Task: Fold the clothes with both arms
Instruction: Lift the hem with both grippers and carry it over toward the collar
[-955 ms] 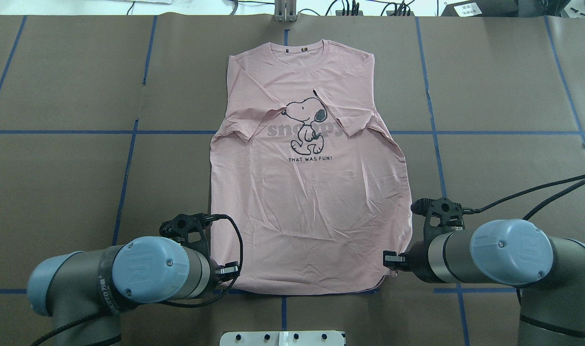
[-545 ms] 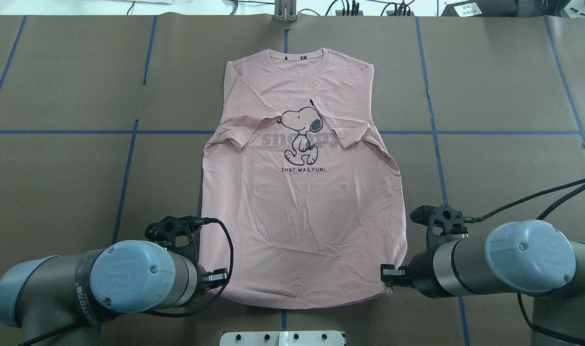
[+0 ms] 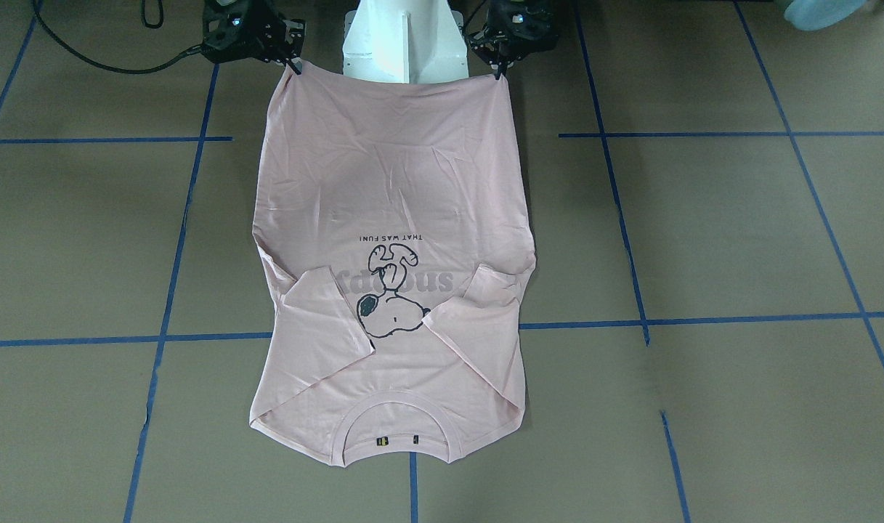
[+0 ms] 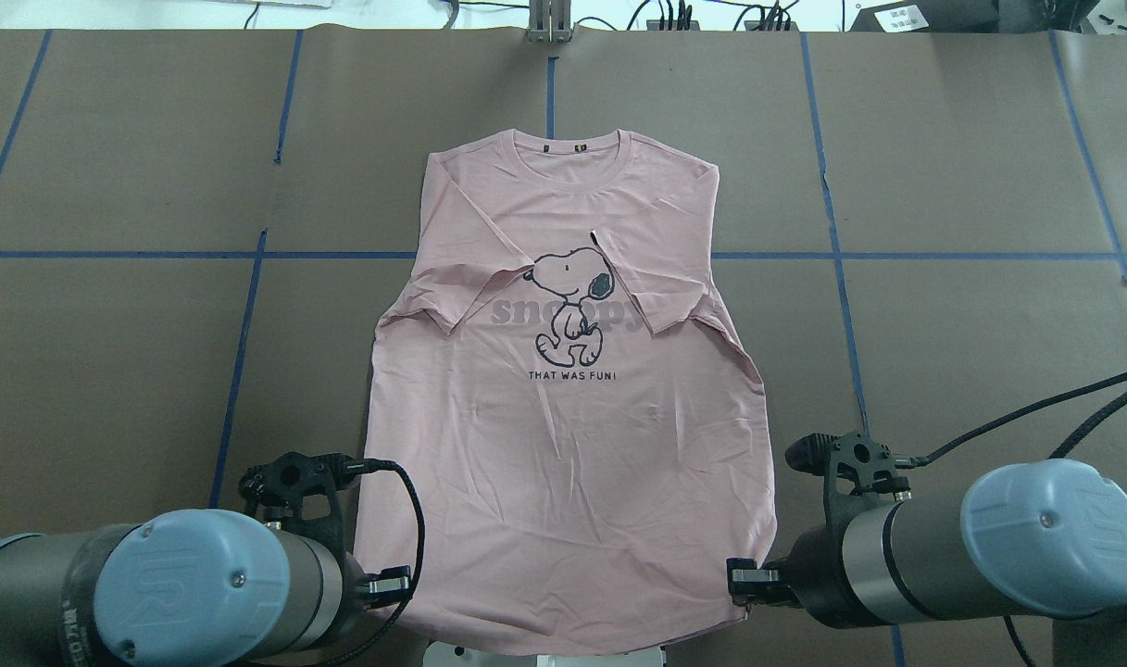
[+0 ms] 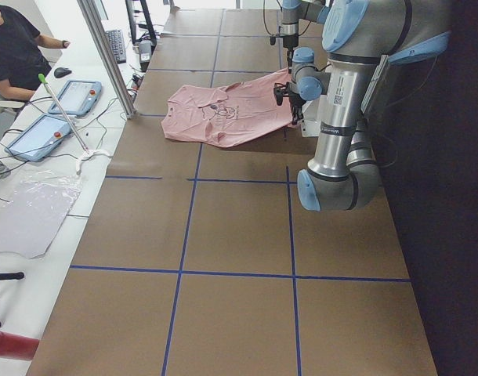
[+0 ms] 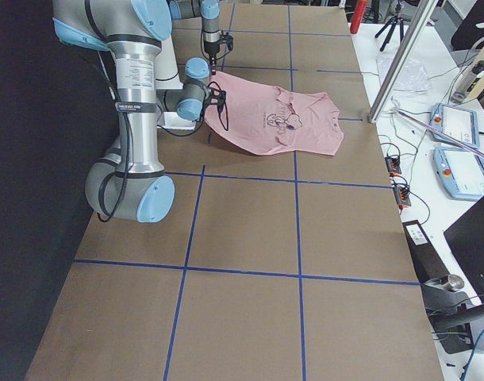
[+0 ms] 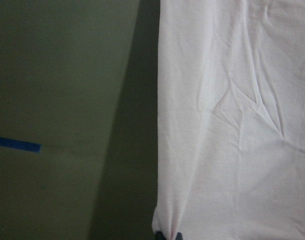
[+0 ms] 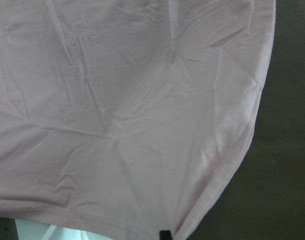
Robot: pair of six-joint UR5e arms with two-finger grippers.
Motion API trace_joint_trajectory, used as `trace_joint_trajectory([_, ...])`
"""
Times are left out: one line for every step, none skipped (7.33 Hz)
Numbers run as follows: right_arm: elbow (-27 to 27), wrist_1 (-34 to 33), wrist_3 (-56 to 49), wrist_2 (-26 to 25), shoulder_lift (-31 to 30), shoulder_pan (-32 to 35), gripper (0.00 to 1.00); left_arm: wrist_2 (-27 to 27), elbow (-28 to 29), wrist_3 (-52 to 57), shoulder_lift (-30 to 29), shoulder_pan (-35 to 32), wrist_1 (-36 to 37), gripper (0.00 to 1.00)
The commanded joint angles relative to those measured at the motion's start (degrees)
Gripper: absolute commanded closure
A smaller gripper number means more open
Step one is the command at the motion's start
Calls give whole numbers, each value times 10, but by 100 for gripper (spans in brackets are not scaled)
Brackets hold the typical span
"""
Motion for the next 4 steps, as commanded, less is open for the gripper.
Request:
trace_joint_trajectory([-1,0,-5,-8,8,8,100,1,2,24,-1,5,-1,100])
trace_joint_trajectory([-10,1,-8,-8,28,42,100,2,14,49,-4,-16,-15,100])
trace_joint_trajectory([-36,2,-15,-1,55,85,100,0,26,82,-7,-65,-34,100])
trace_joint_trajectory([-63,1,-43,0,74,126,100,-2,41,122,-9,-109,-36,100])
